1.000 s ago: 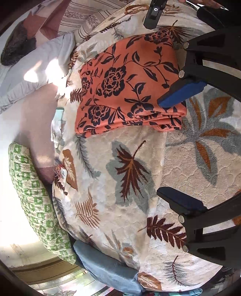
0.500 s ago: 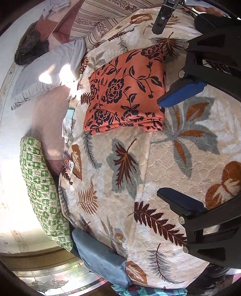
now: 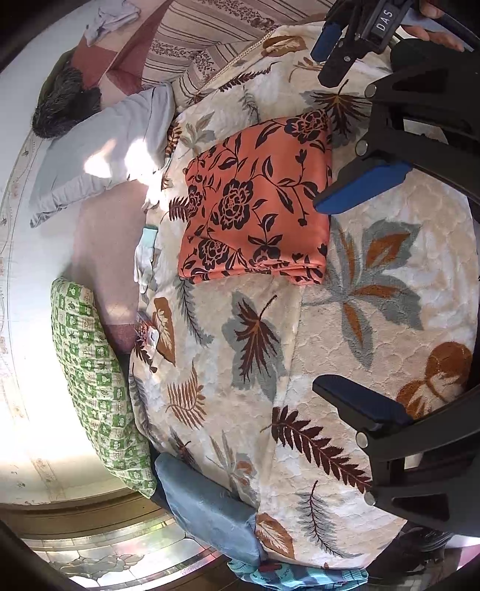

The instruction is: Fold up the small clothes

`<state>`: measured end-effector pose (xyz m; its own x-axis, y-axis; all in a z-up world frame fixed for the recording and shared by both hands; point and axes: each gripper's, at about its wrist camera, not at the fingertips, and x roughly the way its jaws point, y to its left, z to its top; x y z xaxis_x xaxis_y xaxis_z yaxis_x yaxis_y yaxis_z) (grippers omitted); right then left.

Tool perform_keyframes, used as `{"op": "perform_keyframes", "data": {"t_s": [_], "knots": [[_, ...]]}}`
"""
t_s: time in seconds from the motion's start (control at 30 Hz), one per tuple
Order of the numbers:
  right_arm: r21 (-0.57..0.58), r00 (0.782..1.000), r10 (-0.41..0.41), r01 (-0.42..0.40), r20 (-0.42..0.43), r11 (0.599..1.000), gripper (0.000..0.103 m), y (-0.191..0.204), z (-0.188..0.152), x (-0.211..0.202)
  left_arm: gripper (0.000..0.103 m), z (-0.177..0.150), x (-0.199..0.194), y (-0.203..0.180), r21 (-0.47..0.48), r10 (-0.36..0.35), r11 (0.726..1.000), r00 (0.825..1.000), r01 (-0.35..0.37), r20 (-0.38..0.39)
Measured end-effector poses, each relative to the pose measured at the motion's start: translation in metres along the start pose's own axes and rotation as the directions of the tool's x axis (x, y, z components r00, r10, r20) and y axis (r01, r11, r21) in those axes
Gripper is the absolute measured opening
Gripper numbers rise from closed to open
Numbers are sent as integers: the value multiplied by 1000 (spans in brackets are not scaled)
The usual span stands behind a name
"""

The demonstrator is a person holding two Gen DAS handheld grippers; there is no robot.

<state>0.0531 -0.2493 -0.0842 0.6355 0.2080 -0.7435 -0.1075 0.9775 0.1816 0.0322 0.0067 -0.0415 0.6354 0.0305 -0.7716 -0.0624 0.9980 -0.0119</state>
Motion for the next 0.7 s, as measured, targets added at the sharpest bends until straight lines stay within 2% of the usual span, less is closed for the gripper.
{"op": "perform_keyframes", "data": {"t_s": [0.23, 0.7], "knots": [[-55, 998, -60, 61, 6, 997, 80, 4, -3, -10, 89, -1, -5, -7, 13, 7, 1000, 1000, -7, -10], [-106, 996, -84, 85, 15, 991, 80, 15, 0, -14, 91, 6, -8, -17, 29, 20, 999, 1000, -20, -19]]}}
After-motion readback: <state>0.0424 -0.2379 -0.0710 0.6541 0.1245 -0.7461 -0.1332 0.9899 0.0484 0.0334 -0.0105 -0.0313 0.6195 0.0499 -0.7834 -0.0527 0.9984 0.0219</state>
